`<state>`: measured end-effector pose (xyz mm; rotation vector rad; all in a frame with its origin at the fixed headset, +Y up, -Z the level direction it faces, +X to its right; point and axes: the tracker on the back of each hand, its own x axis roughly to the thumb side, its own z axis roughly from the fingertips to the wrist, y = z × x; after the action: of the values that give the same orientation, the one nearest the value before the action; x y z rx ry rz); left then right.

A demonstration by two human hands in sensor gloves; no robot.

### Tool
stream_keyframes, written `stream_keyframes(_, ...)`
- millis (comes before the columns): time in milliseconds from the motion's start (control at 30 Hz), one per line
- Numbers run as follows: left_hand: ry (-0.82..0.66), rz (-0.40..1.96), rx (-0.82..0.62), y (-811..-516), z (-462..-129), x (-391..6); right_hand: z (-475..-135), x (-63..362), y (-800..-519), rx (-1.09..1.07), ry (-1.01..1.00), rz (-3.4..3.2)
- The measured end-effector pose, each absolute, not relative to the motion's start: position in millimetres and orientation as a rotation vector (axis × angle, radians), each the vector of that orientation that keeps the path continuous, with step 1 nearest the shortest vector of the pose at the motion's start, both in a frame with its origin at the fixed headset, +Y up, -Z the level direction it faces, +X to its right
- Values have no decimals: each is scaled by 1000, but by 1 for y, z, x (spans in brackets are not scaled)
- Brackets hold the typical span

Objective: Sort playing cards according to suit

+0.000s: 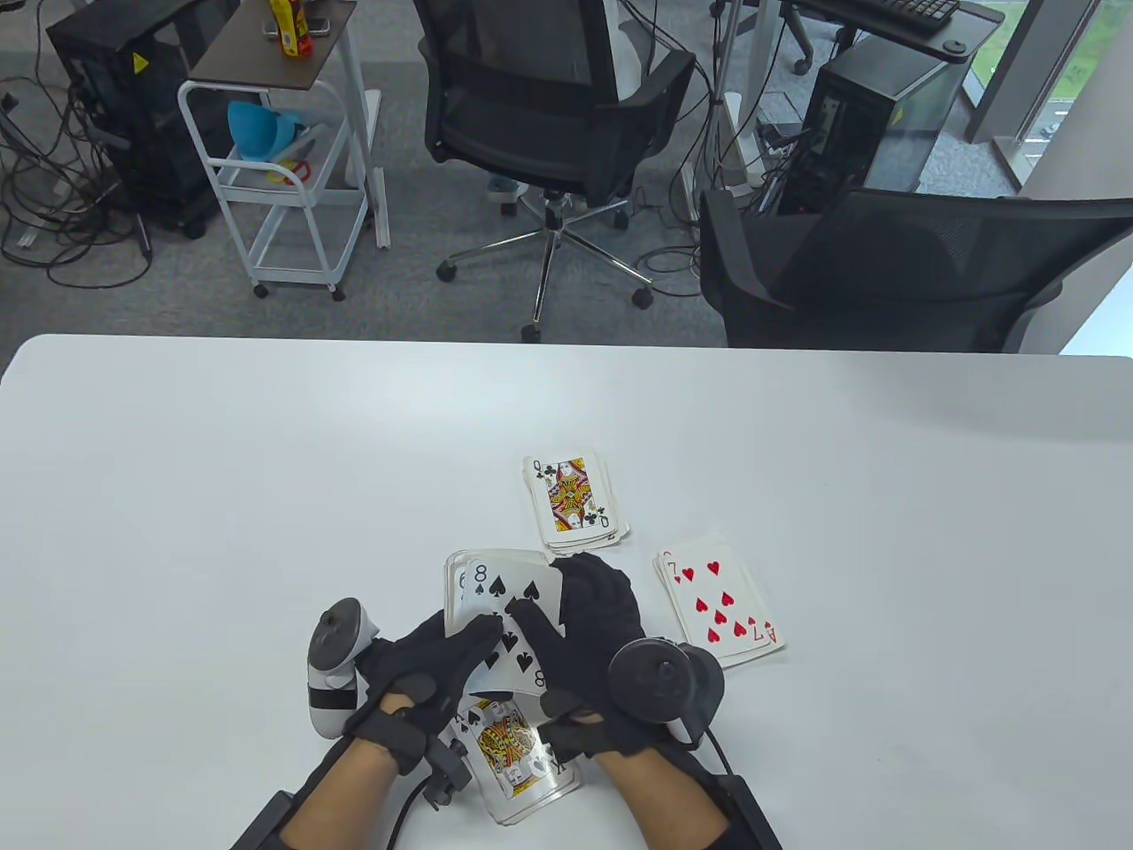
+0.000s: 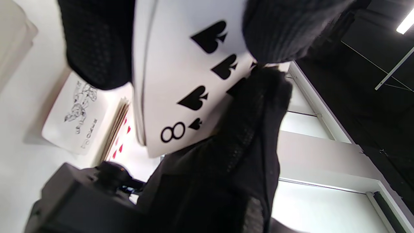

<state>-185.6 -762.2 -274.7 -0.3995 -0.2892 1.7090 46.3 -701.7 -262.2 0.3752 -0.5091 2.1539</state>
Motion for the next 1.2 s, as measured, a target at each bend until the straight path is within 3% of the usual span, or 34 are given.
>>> stream_keyframes(433, -279, 1823, -501, -768, -273, -182, -265, 53, -703, 348, -513, 2117)
stream_keyframes(833, -262, 1802, -469, -766, -274, -186, -271, 61, -704, 294, -465, 2143)
stream_keyframes(1033, -220, 1809, -402, -764, -275, -194, -273, 65, -703, 287, -442, 2159)
stream_keyframes(1200, -176, 1927, -192, -753, -275, -215, -281, 83, -703, 154, -379, 2178)
